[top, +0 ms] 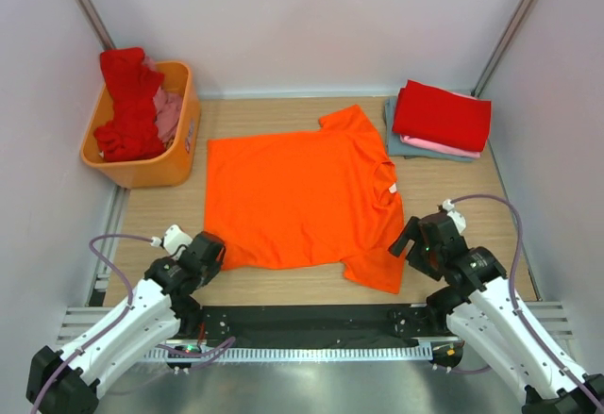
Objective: Fold and stack the t-shirts
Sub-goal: Fold the tshirt
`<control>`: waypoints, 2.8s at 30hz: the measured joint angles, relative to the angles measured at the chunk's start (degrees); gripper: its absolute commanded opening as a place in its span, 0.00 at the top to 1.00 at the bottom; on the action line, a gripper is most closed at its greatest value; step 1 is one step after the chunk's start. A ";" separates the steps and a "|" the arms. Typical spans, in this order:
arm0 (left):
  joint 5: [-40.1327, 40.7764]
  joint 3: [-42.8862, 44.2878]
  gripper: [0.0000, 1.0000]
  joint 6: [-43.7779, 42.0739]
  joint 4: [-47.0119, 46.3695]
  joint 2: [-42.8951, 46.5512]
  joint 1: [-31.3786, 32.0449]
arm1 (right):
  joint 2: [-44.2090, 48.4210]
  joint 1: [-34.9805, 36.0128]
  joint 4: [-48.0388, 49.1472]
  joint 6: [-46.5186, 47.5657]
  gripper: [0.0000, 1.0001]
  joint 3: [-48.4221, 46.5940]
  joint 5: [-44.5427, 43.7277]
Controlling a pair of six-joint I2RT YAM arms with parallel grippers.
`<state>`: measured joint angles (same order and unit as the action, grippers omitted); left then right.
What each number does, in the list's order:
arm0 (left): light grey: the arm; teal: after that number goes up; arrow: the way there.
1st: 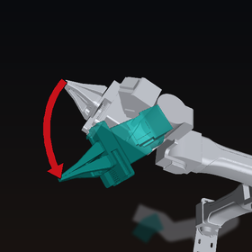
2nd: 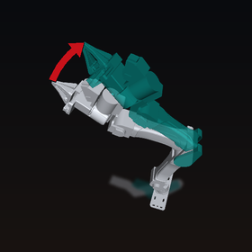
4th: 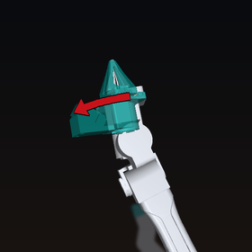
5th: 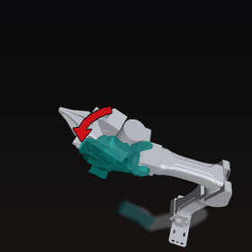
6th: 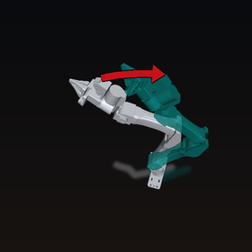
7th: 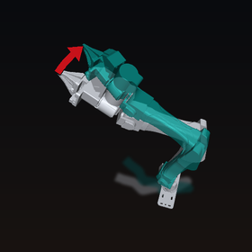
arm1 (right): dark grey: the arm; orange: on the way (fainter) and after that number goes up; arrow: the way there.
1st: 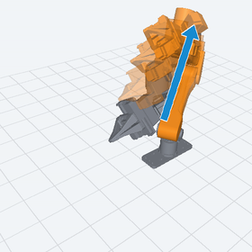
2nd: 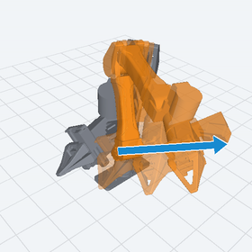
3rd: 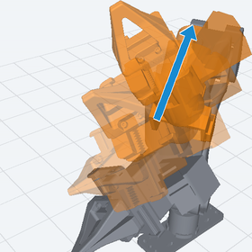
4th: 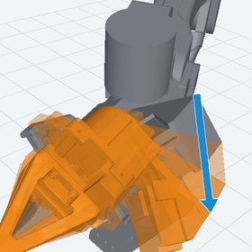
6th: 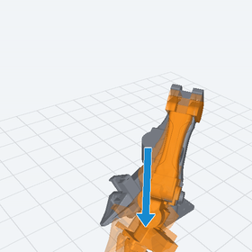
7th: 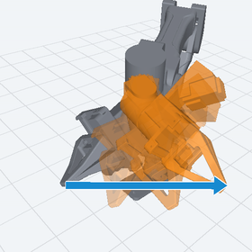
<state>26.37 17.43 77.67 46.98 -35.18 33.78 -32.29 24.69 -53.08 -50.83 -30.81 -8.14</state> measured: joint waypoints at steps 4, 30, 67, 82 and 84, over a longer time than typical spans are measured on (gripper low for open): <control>0.02 -0.39 1.00 -0.22 -1.27 0.46 0.00 | 1.33 0.24 -0.15 -1.46 0.32 5.51 1.95; -0.04 -1.29 1.00 -2.97 -3.76 2.43 0.00 | -13.57 9.16 5.46 -3.06 0.99 8.83 8.79; -6.54 23.93 1.00 -14.84 12.31 -2.62 -0.09 | -27.74 8.52 -3.37 5.01 0.99 -30.73 -7.58; -12.31 28.11 1.00 -30.91 5.95 -21.64 -13.53 | -45.03 -1.42 5.86 13.94 0.99 -38.47 -3.48; -13.16 28.46 1.00 -32.74 5.25 -23.19 -15.80 | -46.45 -2.36 6.69 14.75 0.99 -39.43 -2.62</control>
<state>13.21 45.89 44.93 52.23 -58.37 17.98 -78.74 22.33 -46.39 -36.07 -70.24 -10.76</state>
